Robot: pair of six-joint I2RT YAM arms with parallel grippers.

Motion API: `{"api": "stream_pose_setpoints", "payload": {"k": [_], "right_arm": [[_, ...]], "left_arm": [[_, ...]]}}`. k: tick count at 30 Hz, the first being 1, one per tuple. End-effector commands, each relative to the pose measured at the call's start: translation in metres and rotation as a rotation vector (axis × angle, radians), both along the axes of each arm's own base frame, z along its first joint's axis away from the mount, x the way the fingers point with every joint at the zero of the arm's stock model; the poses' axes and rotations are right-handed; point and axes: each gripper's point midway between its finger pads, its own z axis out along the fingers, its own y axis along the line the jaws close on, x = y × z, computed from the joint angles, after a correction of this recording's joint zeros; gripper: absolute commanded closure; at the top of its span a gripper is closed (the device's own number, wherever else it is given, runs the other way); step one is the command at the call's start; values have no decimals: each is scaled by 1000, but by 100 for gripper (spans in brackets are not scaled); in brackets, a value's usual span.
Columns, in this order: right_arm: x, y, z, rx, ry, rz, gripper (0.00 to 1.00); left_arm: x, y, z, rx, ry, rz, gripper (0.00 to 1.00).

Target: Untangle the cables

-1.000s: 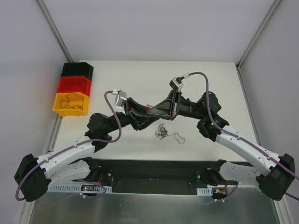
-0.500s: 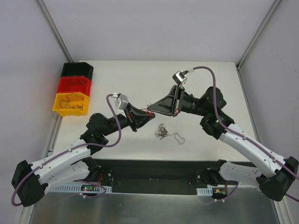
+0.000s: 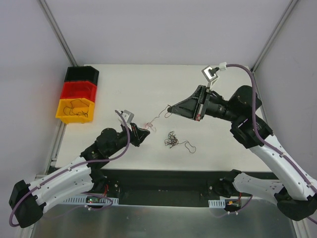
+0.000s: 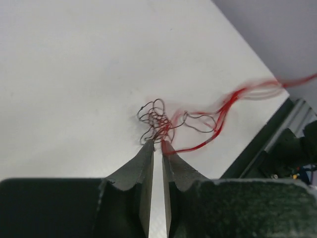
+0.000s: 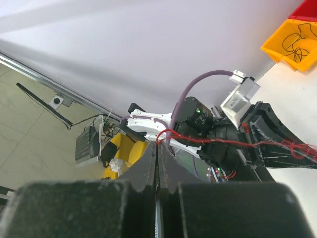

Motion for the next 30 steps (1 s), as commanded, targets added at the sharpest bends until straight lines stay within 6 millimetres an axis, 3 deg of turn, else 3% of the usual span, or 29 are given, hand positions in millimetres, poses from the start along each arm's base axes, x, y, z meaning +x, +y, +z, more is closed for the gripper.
{"api": "stream_pose_setpoints", "payload": {"k": [1,8,10,12,17,21,23,25,30], "right_arm": [[-18,-18,48,66,-179,-5,100],[-27,-30,60,63,-241,-23,100],[-28,-31,59,62,-242,-22,100],[-28,-30,55,52,-235,-15,100],[-29,-25,42,30,-216,17,100],[-32,-20,32,23,-199,63,100],[-34,-20,31,26,-196,83,100],[-36,-19,31,30,-197,101,99],[-43,-19,36,45,-216,138,100]], "left_arm": [[20,38,-44,120,141,264,89],[32,70,-80,233,309,456,90],[32,64,-77,213,339,406,94],[31,55,-62,164,341,348,89],[12,16,14,28,192,54,48],[-16,-5,73,-58,58,-180,30],[-27,-9,97,-89,-3,-247,27],[-35,-12,115,-115,-55,-303,33],[-40,-19,138,-143,-85,-360,44]]}}
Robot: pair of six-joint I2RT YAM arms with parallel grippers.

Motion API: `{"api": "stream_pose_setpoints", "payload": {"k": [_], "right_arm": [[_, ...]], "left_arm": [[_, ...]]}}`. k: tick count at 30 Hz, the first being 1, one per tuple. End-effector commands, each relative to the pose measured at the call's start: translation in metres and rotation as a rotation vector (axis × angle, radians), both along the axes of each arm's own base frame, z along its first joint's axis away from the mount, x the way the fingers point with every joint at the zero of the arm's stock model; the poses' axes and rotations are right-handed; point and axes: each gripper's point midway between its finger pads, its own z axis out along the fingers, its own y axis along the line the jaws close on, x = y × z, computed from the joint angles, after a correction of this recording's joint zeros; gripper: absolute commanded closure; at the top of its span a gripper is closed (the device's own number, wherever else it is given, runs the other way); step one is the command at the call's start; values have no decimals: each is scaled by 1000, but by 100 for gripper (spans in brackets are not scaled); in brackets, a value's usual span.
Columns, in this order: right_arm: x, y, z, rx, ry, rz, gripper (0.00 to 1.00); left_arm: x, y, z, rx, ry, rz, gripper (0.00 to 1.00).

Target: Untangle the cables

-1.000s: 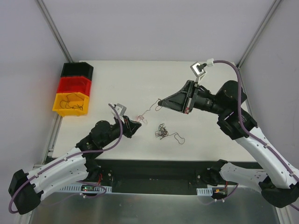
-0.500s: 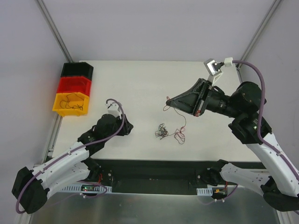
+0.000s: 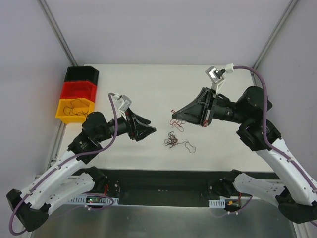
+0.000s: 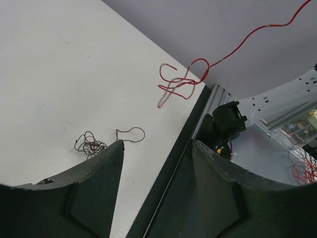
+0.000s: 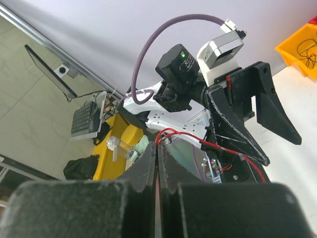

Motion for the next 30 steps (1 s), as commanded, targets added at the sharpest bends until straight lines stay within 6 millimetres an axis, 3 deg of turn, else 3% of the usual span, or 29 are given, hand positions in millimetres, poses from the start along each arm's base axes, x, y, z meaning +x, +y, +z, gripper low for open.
{"api": "stream_pose_setpoints", "payload": {"k": [1,5,9,14,23,30], "right_arm": [[-15,-5,20,61,-70,67,99],[-21,-6,21,69,-77,94,100],[-31,-6,28,111,-88,160,100],[-41,-8,33,139,-101,226,100],[-45,-7,32,139,-114,247,99],[-45,-5,31,137,-118,254,100]], "left_arm": [[-12,-11,37,-53,-85,-121,44],[-9,-27,49,-101,-41,-182,40],[-31,-45,54,-172,-21,-398,41],[-34,-55,59,-209,-36,-465,46],[-25,-76,39,-182,77,-495,53],[-34,-86,33,-203,114,-554,59]]}}
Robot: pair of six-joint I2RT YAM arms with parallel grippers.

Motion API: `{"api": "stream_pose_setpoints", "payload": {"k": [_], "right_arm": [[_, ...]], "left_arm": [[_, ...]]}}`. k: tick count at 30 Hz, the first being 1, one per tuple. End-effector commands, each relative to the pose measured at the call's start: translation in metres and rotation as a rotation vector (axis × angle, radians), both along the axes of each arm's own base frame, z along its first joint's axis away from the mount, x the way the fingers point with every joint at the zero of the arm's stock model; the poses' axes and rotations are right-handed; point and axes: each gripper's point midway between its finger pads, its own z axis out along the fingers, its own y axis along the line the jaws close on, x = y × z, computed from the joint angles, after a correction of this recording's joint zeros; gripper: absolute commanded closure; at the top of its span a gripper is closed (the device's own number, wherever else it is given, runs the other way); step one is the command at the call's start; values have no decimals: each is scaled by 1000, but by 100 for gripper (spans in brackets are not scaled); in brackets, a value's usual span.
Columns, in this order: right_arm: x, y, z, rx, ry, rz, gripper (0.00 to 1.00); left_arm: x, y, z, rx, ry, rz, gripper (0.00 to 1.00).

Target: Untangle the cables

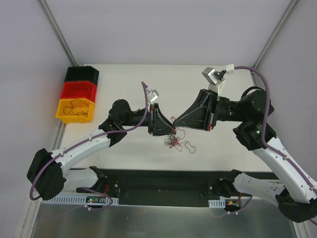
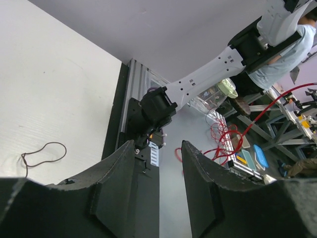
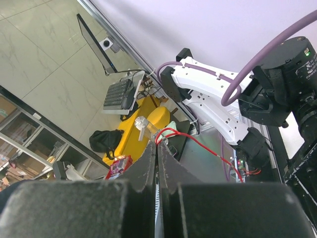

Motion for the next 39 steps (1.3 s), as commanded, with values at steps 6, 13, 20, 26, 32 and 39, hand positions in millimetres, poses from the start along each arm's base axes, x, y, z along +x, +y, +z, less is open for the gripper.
{"api": "stream_pose_setpoints", "payload": {"k": [6,13,20,26,32,39], "right_arm": [[-10,-1,11,43,-58,41,100],[-11,-2,13,47,-68,45,100],[-12,-3,14,47,-74,43,100],[-13,-4,13,39,-82,36,100],[-14,-6,13,39,-96,32,100],[-11,-4,8,17,-100,20,100]], "left_arm": [[-18,-7,25,-84,-62,-93,64],[-32,-6,26,-95,-79,-153,62],[-43,-4,15,-83,-51,-193,60],[-51,-2,15,-89,-48,-227,62],[-59,2,10,-92,-44,-265,62],[-65,5,2,-76,-31,-305,53]]}}
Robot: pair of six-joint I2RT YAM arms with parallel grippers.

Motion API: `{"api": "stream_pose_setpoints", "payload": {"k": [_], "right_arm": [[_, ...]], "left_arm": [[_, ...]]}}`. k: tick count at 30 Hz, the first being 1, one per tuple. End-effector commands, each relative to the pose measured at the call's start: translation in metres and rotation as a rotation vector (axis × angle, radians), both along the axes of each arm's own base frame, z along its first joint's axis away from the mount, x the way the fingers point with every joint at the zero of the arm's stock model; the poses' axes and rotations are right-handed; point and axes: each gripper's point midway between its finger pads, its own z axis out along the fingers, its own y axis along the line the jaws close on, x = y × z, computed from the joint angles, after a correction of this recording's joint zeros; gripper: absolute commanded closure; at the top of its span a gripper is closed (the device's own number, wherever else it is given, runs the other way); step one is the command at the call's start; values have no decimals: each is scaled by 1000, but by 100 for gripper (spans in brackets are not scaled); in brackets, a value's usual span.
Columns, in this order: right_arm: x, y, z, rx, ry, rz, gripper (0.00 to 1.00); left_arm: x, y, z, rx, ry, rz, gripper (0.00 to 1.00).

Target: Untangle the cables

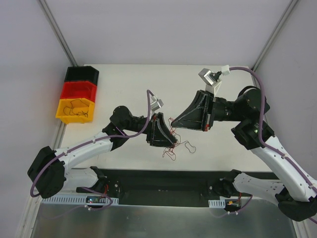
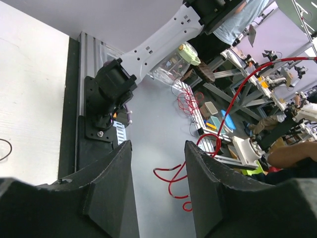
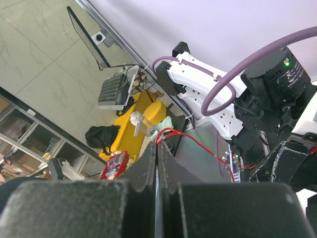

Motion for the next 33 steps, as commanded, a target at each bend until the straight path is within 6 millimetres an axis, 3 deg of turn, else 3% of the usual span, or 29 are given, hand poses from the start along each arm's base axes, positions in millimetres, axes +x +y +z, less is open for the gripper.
{"api": "stream_pose_setpoints", "payload": {"k": [1,12,16,20,22,25,28,33], "right_arm": [[-14,-10,18,48,-94,17,100],[-11,-8,15,34,-109,17,100],[-11,-7,14,30,-112,17,99],[-11,-8,14,27,-119,10,99],[-11,-9,15,27,-125,0,100],[-5,-11,19,27,-152,-58,100],[13,-17,21,-12,-190,-213,100],[42,-30,46,-42,-302,-427,100]], "left_arm": [[-13,5,5,-43,-58,-61,54],[-17,2,-2,-17,-62,-143,82],[-15,1,-3,-19,-71,-134,100],[-7,-1,-7,4,-87,-46,100],[7,-3,-14,37,-112,60,100],[32,1,-37,147,-134,240,100],[54,14,-70,284,-144,411,100],[66,36,-132,445,-105,546,100]]}}
